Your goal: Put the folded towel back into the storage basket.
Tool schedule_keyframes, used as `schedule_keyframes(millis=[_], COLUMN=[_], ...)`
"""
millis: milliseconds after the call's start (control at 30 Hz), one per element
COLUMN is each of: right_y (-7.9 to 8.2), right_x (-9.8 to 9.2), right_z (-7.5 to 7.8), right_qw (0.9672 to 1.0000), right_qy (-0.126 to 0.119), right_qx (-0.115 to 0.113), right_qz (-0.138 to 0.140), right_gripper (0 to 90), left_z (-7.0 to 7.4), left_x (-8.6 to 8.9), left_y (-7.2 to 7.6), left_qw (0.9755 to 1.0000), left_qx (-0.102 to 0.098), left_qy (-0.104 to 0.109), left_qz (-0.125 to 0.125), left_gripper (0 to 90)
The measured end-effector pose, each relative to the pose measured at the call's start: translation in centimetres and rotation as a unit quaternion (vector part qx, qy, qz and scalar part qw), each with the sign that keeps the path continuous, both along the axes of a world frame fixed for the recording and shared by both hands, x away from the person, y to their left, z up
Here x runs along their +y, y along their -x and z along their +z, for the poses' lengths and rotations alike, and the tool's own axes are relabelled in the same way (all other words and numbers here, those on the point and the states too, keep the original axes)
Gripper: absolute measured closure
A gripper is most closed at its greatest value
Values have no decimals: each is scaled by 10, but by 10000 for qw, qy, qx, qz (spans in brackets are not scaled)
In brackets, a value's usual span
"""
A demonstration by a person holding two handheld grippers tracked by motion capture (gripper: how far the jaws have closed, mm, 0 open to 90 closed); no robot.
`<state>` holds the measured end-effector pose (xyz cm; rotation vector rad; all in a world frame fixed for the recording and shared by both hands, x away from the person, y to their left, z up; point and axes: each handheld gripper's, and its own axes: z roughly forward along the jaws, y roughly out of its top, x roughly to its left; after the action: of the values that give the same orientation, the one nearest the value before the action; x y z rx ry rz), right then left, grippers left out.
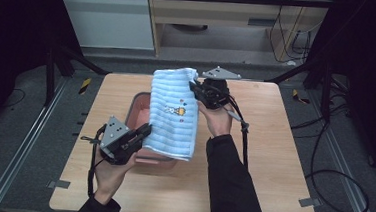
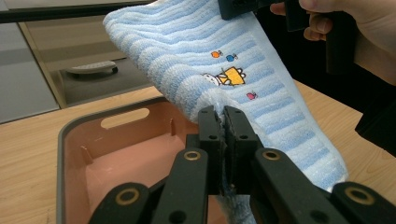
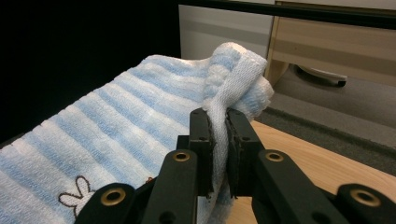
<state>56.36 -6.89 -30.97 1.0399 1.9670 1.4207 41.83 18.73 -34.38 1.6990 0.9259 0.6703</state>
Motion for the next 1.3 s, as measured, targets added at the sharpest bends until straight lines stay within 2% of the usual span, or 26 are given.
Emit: schedule_keyframes(millis=[200,533,867,933,967,1100,1133,1167,1200,1267,1300], right_y=[-4,-11,-25,-27,-28,-34,-36,-37,-38,-41,-41], right_x=[11,27,52,53,55,60,61,62,63,64,64], right_z=[0,-3,-8,-9,-10,-16,-17,-18,-19,-23,-23], right_qw=[10000,9999,9997,9996,9996,9996,9995,9995,9995,9993,9993], right_qy=[69,20,105,115,107,121,144,150,175,220,220], right_qx=[-2,7,34,44,62,126,115,122,125,166,166], right_qz=[57,124,231,243,237,238,252,243,247,240,240], right_gripper=[825,825,826,826,826,826,826,826,826,826,826], left_z=[-2,-4,-11,-13,-14,-19,-20,-22,-22,-25,-26], left_x=[7,24,35,37,39,43,42,43,44,43,44], left_y=[-2,-8,-16,-18,-20,-24,-24,-25,-28,-28,-29], left_qw=[10000,9995,9987,9985,9985,9980,9978,9977,9977,9975,9970], left_qx=[26,53,131,160,70,143,254,274,172,315,261], left_qy=[-24,28,56,30,-45,-76,-22,-27,-128,-60,-148], left_qz=[90,315,485,528,543,611,611,621,640,633,711], left_gripper=[861,861,861,861,861,861,861,861,861,861,861])
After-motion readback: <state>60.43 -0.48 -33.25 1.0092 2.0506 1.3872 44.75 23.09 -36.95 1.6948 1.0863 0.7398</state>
